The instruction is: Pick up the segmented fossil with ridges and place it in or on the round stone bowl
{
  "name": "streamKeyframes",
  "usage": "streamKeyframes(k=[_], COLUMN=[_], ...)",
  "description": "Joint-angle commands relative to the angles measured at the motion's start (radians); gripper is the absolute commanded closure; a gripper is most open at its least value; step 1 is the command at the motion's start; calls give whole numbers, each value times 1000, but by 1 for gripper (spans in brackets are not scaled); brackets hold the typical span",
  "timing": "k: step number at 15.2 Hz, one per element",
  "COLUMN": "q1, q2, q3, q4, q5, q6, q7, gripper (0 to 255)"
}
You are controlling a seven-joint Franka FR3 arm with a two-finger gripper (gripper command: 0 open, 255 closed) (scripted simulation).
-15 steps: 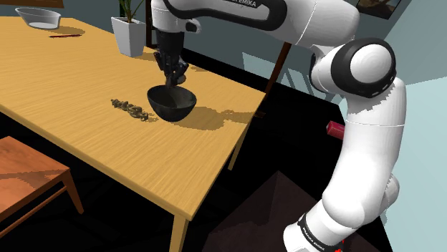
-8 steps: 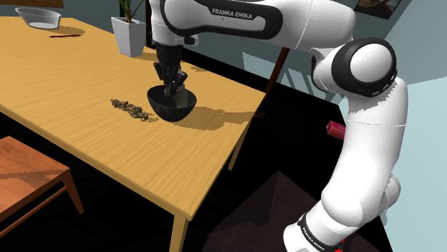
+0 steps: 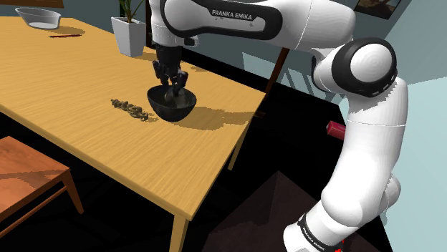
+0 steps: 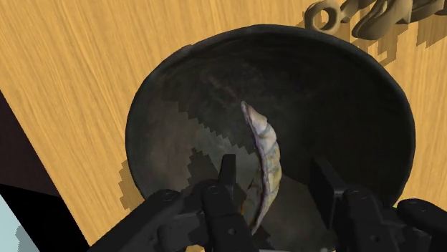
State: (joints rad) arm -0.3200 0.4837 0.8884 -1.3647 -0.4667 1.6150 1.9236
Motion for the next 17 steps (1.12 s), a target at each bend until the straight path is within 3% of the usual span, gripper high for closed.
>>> streamKeyframes(k=[1, 5, 9, 17], q1=[0, 0, 73, 73], q2=[0, 0, 28, 28], q3=[0, 0, -8, -8], q4=[0, 0, 179, 179], q5=[0, 0, -17, -17], q6=[0, 0, -144, -144], q7=[0, 0, -14, -14], gripper=[0, 0, 0, 0])
